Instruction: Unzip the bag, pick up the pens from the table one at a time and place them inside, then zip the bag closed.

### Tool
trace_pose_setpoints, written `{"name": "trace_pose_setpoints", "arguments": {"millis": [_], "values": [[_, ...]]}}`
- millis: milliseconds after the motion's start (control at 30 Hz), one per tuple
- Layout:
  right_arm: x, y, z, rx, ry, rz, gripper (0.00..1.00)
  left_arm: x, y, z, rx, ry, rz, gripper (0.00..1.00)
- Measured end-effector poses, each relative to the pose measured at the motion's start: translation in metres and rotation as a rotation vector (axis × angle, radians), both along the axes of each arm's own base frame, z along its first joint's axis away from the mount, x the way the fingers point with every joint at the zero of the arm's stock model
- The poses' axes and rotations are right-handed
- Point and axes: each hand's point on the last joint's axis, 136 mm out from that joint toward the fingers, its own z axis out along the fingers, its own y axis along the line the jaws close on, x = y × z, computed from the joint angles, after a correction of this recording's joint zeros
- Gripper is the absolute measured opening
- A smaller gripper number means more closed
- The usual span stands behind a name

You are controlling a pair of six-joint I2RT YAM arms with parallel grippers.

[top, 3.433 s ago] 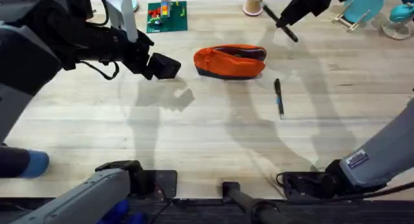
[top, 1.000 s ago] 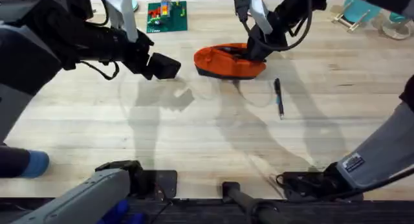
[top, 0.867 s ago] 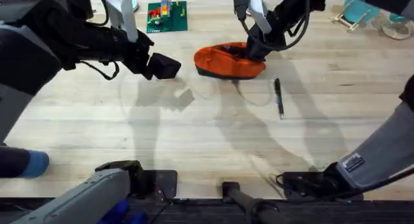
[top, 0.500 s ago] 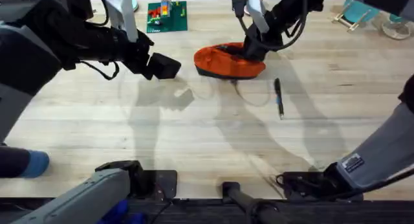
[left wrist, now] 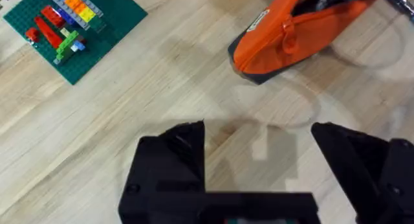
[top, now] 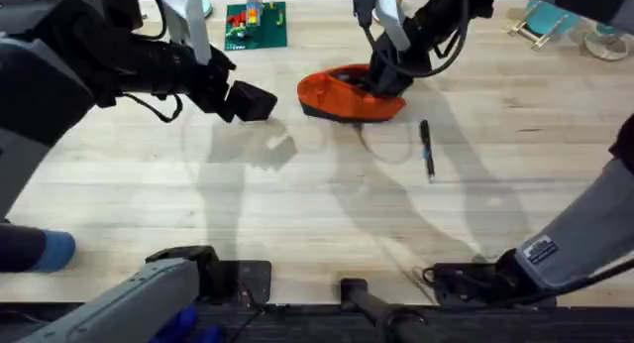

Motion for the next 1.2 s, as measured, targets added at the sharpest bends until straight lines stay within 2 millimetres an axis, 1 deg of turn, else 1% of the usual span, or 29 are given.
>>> {"name": "trace_pose_setpoints", "arguments": {"millis": [133,167,200,633,867,967,1067,1133,1200], "values": [[0.0,0.001,0.0,0.004,0.0,0.0,0.895,0.0,0.0,0.0,0.0,0.0,0.0,0.993],[0.0,0.001,0.0,0.004,-0.001,0.001,0.97,0.0,0.0,0.0,0.0,0.0,0.0,0.993],[0.0,0.001,0.0,0.004,0.0,0.0,0.991,0.0,0.0,0.0,0.0,0.0,0.0,0.993],[0.0,0.001,0.001,0.007,0.002,0.0,0.997,0.0,0.0,0.0,0.0,0.0,0.0,0.994],[0.0,0.004,0.004,0.038,0.045,-0.092,0.997,0.0,0.0,0.0,0.0,0.0,0.0,0.994],[0.002,0.003,0.016,0.056,0.048,-0.15,0.997,0.0,0.0,0.0,0.0,0.0,0.0,0.993],[0.005,-0.002,0.04,0.076,0.03,-0.243,0.997,0.0,0.0,0.0,0.0,0.0,0.0,0.995],[0.007,-0.011,0.058,0.071,0.014,-0.335,0.997,0.0,0.0,0.0,0.0,0.0,0.0,0.993],[0.007,-0.022,0.071,0.048,0.004,-0.436,0.998,0.0,0.0,0.0,0.0,0.0,0.0,0.994]]}}
